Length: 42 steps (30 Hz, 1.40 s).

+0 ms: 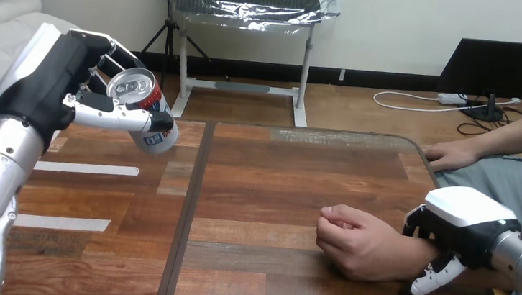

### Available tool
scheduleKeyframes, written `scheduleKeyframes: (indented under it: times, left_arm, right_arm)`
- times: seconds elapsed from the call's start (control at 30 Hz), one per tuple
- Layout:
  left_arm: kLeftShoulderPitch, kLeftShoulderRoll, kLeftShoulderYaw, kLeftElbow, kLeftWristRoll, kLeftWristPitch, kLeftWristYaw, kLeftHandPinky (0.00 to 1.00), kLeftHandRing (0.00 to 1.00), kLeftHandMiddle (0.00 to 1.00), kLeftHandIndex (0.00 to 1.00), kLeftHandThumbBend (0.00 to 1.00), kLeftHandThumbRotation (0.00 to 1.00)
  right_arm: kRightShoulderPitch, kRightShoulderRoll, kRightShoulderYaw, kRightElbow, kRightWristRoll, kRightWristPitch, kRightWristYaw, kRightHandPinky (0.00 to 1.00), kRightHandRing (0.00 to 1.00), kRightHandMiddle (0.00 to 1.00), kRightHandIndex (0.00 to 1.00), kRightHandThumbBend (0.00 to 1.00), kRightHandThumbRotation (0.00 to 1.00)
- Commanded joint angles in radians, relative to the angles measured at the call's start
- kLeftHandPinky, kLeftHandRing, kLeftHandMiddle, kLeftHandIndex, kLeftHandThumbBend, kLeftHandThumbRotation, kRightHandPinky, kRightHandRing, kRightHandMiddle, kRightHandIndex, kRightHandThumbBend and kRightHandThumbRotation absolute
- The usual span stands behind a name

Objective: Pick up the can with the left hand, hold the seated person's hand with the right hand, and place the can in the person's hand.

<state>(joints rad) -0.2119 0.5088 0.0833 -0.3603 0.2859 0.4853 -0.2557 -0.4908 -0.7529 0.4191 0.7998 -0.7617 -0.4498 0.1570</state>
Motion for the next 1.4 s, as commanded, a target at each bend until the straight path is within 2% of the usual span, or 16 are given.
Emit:
scheduleKeyframes:
  times: [0.0,0.13,0.33,0.67,0.73,0.83,0.93,1.13,1.37]
  left_arm:
    - [-0.046,0.009,0.020,-0.053,0.003,-0.006,0.010,0.27,0.34,0.39,0.44,0.64,0.00]
    - [-0.048,0.008,0.018,-0.057,0.003,0.004,0.007,0.27,0.35,0.40,0.44,0.64,0.00]
    - [-0.051,0.001,0.016,-0.061,-0.001,0.019,0.007,0.27,0.35,0.40,0.44,0.63,0.00]
    - [-0.054,-0.004,0.010,-0.052,-0.001,0.021,0.009,0.26,0.33,0.39,0.44,0.64,0.00]
    - [-0.055,-0.005,0.010,-0.048,-0.004,0.021,0.009,0.26,0.34,0.39,0.45,0.63,0.00]
    - [-0.056,-0.003,0.007,-0.043,-0.001,0.018,0.007,0.26,0.34,0.39,0.45,0.63,0.00]
    - [-0.060,-0.003,0.003,-0.050,0.000,0.045,-0.001,0.26,0.34,0.40,0.45,0.63,0.00]
    - [-0.064,0.001,0.002,-0.032,-0.016,0.025,-0.013,0.27,0.35,0.40,0.45,0.62,0.00]
    - [-0.072,0.001,-0.010,-0.031,-0.009,0.049,-0.026,0.28,0.36,0.40,0.46,0.62,0.00]
  right_arm:
    - [0.100,0.050,0.052,-0.002,0.003,0.010,0.048,0.34,0.45,0.52,0.56,0.96,0.35]
    - [0.112,0.055,0.046,-0.012,0.020,0.003,0.041,0.32,0.41,0.48,0.53,0.95,0.34]
    - [0.131,0.061,0.045,-0.058,0.025,0.030,0.045,0.26,0.35,0.43,0.50,0.93,0.34]
    - [0.148,0.074,0.020,-0.060,0.084,-0.031,0.010,0.16,0.23,0.33,0.42,0.89,0.32]
    - [0.148,0.077,0.014,-0.053,0.092,-0.045,-0.002,0.15,0.23,0.33,0.41,0.88,0.32]
    - [0.150,0.078,0.002,-0.065,0.116,-0.045,0.020,0.17,0.25,0.34,0.40,0.86,0.34]
    - [0.153,0.078,-0.004,-0.071,0.124,-0.057,0.004,0.20,0.28,0.36,0.40,0.84,0.34]
    - [0.147,0.076,-0.016,-0.093,0.150,-0.062,0.028,0.23,0.30,0.38,0.40,0.83,0.39]
    - [0.142,0.084,-0.038,-0.117,0.186,-0.043,0.066,0.27,0.34,0.40,0.41,0.82,0.40]
